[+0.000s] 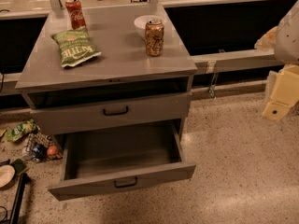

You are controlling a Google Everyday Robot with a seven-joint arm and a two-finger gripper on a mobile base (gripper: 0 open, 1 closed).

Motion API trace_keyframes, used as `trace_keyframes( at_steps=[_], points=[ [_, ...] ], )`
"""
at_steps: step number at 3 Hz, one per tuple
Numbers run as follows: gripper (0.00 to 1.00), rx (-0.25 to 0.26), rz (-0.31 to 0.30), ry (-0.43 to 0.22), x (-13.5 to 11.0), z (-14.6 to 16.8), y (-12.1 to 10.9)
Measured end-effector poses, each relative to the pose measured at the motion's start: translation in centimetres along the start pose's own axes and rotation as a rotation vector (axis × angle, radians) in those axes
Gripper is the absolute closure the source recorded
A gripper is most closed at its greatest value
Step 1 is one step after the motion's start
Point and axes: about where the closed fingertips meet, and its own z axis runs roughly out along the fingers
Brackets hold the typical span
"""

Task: Close middle drawer

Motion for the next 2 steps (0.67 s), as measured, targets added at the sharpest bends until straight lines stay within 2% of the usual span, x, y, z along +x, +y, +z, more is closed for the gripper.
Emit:
trace_keyframes(
  at_steps=[1,2],
  points=[
    [0.00,0.000,0.000,0.000,0.00,0.00,0.00],
    [0.15,0.008,-0.006,-0.008,-0.13,0.05,-0.06]
  ],
)
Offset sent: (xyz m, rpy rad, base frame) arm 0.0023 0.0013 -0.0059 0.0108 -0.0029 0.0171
